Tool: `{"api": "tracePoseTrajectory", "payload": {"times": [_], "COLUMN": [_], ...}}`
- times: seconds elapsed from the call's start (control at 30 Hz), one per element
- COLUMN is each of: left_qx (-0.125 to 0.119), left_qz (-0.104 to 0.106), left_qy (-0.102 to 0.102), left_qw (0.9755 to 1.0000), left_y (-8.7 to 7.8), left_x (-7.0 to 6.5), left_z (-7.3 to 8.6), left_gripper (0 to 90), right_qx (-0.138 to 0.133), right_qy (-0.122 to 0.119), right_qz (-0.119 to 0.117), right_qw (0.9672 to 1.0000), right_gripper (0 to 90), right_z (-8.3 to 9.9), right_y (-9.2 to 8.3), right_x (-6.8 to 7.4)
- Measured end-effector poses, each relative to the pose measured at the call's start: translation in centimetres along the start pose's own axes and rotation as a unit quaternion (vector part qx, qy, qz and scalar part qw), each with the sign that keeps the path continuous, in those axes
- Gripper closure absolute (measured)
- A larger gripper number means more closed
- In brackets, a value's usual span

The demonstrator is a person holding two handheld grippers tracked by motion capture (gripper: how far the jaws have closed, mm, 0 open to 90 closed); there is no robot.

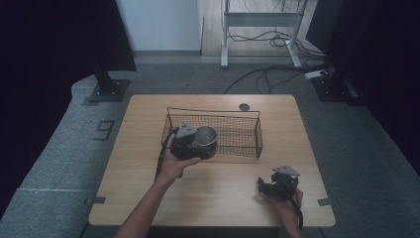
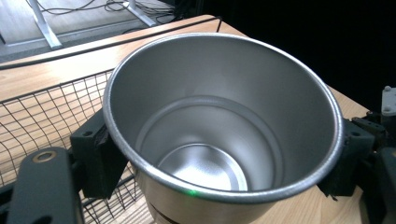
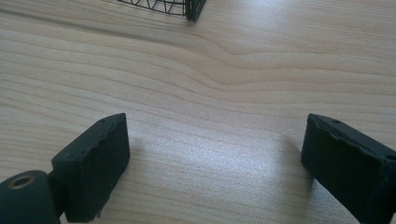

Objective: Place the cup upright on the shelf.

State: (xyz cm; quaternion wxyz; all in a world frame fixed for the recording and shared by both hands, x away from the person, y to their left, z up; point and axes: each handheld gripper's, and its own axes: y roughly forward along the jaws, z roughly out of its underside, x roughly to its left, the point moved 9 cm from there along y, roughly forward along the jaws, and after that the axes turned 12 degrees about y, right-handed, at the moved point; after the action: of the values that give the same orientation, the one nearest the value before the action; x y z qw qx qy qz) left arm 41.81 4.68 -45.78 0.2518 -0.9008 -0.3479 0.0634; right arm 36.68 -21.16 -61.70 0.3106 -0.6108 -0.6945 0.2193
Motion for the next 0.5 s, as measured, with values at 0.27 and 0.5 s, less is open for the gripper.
{"api": "tracePoseTrajectory", "payload": {"times": [0.27,0.5], "left_qx": [0.001,0.002], "left_qz": [-0.004,-0.012], "left_qy": [0.001,0.005], "left_qw": [1.0,0.9999], "left_y": [0.21,0.84], "left_x": [0.56,0.97], "left_z": [-0.52,-1.0], "left_gripper": [18.4,18.4], "right_qx": [-0.001,-0.001], "right_qy": [0.0,0.0], "right_qz": [0.0,0.0], "right_qw": [1.0,1.0], "right_gripper": [7.8,7.8], "right_z": [-0.01,-0.01], "right_y": [0.01,0.01], "right_x": [0.0,0.0]}}
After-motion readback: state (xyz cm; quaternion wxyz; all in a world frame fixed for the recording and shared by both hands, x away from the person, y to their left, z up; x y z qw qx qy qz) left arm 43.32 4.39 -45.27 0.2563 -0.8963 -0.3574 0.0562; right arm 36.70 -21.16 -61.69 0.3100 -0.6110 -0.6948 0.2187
